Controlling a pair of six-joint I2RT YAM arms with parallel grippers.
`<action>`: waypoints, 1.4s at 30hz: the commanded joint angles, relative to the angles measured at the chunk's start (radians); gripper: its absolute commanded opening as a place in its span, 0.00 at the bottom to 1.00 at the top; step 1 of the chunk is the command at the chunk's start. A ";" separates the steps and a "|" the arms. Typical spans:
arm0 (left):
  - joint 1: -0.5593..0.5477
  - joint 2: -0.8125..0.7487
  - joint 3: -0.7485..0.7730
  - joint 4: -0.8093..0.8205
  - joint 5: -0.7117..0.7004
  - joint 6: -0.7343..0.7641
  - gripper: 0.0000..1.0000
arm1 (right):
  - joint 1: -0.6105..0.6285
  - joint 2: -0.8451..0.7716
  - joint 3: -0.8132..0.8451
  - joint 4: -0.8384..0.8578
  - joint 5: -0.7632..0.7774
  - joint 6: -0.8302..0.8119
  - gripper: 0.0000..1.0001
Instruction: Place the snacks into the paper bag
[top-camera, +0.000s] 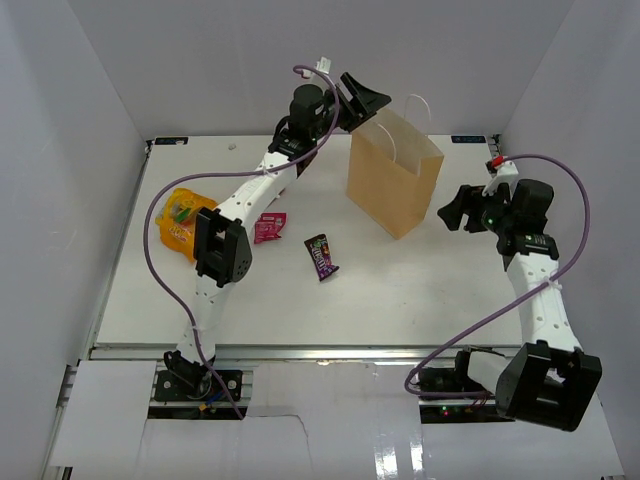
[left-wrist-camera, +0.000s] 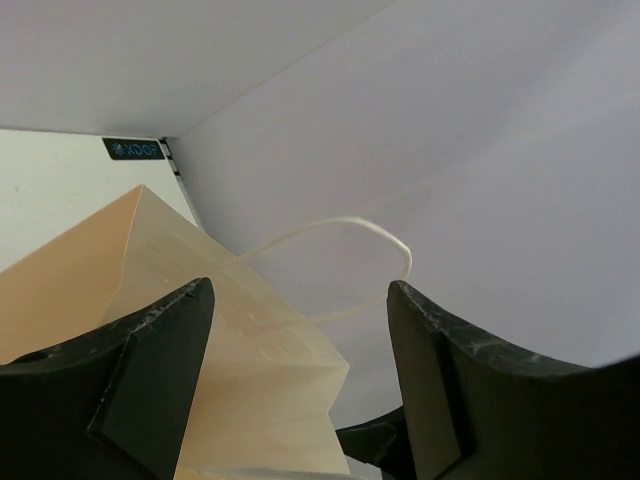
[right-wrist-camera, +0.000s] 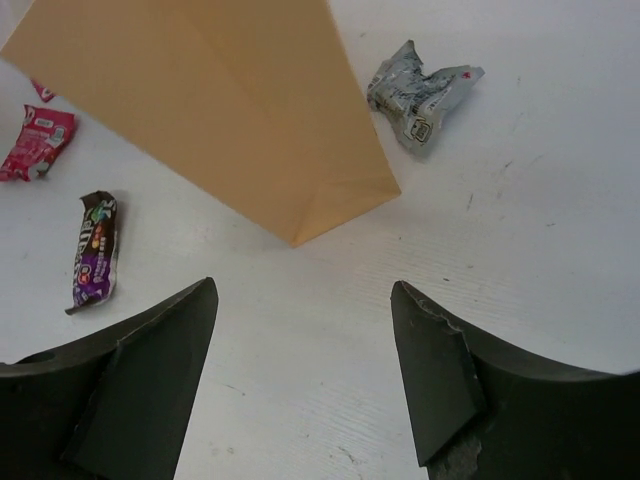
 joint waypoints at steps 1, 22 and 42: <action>-0.002 -0.117 0.046 -0.058 -0.050 0.122 0.80 | -0.005 0.072 0.099 -0.042 0.092 0.113 0.75; 0.041 -1.257 -1.420 -0.254 -0.411 0.494 0.98 | 0.001 0.935 0.705 -0.162 0.040 0.498 0.75; 0.047 -1.552 -1.776 -0.401 -0.374 0.207 0.98 | 0.040 1.216 0.796 -0.028 -0.014 0.460 0.22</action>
